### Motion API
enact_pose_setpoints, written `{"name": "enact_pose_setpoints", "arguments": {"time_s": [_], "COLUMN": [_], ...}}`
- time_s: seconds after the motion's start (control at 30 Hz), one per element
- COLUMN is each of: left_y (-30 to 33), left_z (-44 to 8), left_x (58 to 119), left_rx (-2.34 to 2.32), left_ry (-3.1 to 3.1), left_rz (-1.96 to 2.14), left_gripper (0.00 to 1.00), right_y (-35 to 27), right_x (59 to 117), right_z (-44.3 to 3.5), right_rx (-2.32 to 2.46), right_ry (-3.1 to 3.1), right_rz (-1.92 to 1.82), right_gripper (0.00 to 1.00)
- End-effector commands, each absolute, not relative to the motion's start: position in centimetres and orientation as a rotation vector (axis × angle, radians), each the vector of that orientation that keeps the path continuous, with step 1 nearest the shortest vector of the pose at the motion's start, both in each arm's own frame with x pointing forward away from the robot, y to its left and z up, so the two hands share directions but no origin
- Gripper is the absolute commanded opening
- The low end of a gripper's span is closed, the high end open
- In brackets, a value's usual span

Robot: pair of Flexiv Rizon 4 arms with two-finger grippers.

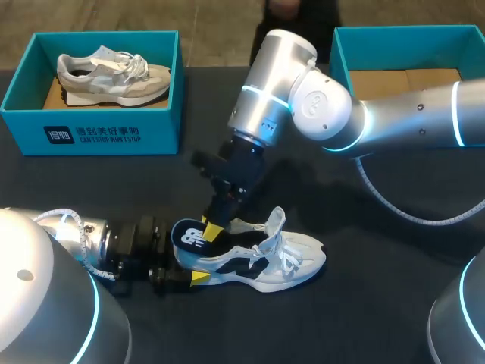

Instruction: Take the shoe out of the shoebox, open the shoe tongue, remove and reinsert the insole, then place the shoe into the shoebox

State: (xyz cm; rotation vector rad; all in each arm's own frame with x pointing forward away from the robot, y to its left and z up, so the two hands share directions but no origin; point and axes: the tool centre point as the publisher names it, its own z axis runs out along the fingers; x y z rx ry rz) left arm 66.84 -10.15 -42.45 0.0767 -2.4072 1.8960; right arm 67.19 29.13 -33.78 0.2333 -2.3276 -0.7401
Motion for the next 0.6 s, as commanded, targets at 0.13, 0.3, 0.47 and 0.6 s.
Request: {"name": "enact_pose_setpoints", "arguments": {"time_s": [0.13, 0.3, 0.47, 0.6], "left_y": [-10.2, -10.2, -10.2, -10.2], "left_z": [-43.1, -43.1, -43.1, -43.1], "left_x": [66.9, 66.9, 66.9, 66.9], "left_rx": [0.080, 0.080, 0.080, 0.080], "left_ry": [-2.410, -2.410, -2.410, -2.410], "left_rz": [1.894, 1.894, 1.894, 1.894], "left_gripper": [0.00, 0.00, 0.00, 0.00], "right_y": [29.3, 29.0, 29.1, 29.3], "right_x": [66.9, 66.8, 66.6, 66.7], "right_z": [-34.5, -34.5, -33.6, -32.3], "right_rx": [0.227, 0.226, 0.251, 0.273], "right_ry": [-2.323, -2.325, -2.345, -2.367], "right_rz": [-0.739, -0.759, -0.780, -0.793], "right_gripper": [0.09, 0.00, 0.00, 0.00]}}
